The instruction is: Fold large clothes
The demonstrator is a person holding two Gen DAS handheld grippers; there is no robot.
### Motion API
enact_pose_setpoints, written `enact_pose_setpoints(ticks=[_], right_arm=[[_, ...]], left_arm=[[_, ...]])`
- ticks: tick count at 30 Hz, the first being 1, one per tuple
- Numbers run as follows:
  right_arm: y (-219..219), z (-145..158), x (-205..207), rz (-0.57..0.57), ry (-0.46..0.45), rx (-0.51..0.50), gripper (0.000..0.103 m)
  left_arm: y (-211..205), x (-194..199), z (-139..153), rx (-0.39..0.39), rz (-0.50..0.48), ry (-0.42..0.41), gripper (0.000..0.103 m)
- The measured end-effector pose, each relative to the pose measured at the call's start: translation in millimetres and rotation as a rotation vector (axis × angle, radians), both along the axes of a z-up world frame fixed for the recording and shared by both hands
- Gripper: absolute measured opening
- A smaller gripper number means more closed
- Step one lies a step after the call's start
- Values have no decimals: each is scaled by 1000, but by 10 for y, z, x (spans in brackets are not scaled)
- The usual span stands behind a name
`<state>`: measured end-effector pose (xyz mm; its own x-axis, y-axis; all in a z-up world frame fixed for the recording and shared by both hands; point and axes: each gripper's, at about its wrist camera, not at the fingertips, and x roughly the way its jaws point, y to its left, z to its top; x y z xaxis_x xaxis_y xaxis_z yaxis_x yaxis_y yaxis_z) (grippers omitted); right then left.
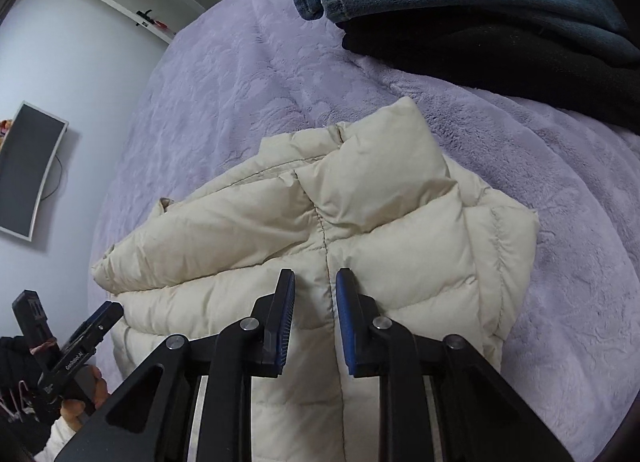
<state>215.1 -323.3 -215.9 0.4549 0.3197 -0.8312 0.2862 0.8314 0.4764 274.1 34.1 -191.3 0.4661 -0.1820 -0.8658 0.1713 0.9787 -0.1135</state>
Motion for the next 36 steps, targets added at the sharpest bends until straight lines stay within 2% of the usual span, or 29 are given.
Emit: enact_pose_setpoints(ticks=[5,14,18,21,22,23,24,25,30,36], right_arm=[[-47,-96,194,-29,4,-15,23],[-77,-283,475,-60,31,-41,20],[-87,-255,493,-76,37,-38,20],[-89,-113,385,-62,21,-26,25],[-88,-63,338,-59,14,-19,30],[-95,-12,272,-60,1,-4,49],[-115,41,183,-63,-17,16,61],[-125,97,92,-67,-37,35,78],[-158,275,-409,-99,-60,121,79],[-88,218,-1153,-140,-17,217,79]], left_arm=[[18,245,-141,13,54,12,91],[-44,498,-310,52,79,10,91],[0,522,-249,33,95,29,91],[100,422,-111,9,77,25,91],[154,373,-71,-9,69,30,91],[221,323,-39,-29,63,39,91],[293,266,-15,-49,63,51,91],[373,204,-1,-69,67,65,91],[779,-83,-11,-159,95,128,91],[1152,-338,-181,-304,149,223,91]])
